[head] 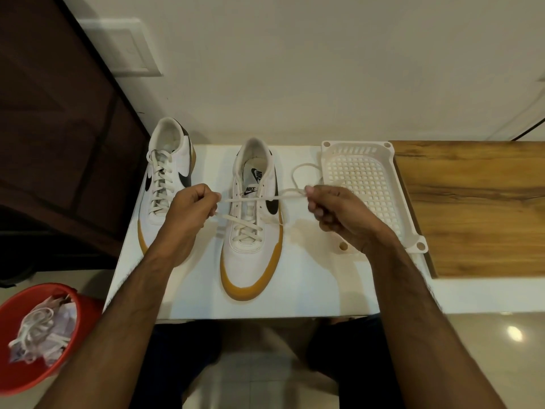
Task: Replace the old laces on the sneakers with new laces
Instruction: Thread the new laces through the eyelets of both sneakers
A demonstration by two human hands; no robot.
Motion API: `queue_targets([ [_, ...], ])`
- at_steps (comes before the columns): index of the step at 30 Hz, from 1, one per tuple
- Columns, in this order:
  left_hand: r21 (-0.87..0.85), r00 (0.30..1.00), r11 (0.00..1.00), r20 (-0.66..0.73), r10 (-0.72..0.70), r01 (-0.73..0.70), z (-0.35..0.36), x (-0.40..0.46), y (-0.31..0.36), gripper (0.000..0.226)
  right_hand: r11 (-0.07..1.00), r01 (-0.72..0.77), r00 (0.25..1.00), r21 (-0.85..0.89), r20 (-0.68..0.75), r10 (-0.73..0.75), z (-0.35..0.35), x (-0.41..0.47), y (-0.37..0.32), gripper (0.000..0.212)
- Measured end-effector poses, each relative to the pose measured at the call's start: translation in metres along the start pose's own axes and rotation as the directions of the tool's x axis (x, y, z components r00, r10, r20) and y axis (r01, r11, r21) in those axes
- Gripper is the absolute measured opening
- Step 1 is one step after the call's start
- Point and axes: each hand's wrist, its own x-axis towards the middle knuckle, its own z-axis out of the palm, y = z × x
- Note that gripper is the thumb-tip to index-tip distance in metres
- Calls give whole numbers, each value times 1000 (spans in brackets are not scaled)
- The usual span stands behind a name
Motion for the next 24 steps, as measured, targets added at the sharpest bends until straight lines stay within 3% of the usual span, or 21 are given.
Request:
queue_targets([
  [2,17,1000,1000,-5,1,-1,-1,0,0,25,958,91,994,271,-82,-71,-2,1,-2,29],
  [4,40,1000,999,15,15,-15,-1,0,-1,24,829,174,983,531,-142,-116,-3,3,-3,31],
  [6,63,998,997,60,36,-40,-2,-1,0,28,699,211,977,683,-167,-132,0,6,-2,33],
  [9,48,973,991,202,114,-126,-1,-10,9,30,569,206,979,796,-173,-111,13,10,-3,34],
  [12,-16,908,976,364,209,-219,-2,-20,17,25,530,203,979,824,-168,-113,24,12,-7,31],
  [16,90,813,905,483,326,-417,4,-28,19,19,481,233,972,845,-190,-137,20,13,-8,27],
  [18,78,742,862,552,381,-501,20,-38,22,25,520,241,971,819,-207,-123,18,12,-9,23],
  [20,72,692,821,584,425,-566,34,-45,23,28,654,237,970,718,-209,-122,20,12,-6,20],
  [22,109,699,776,526,485,-621,36,-41,22,28,817,236,969,526,-189,-158,24,12,-2,18],
  [24,172,761,772,392,516,-612,28,-32,21,23,922,236,968,305,-153,-198,30,11,4,18],
])
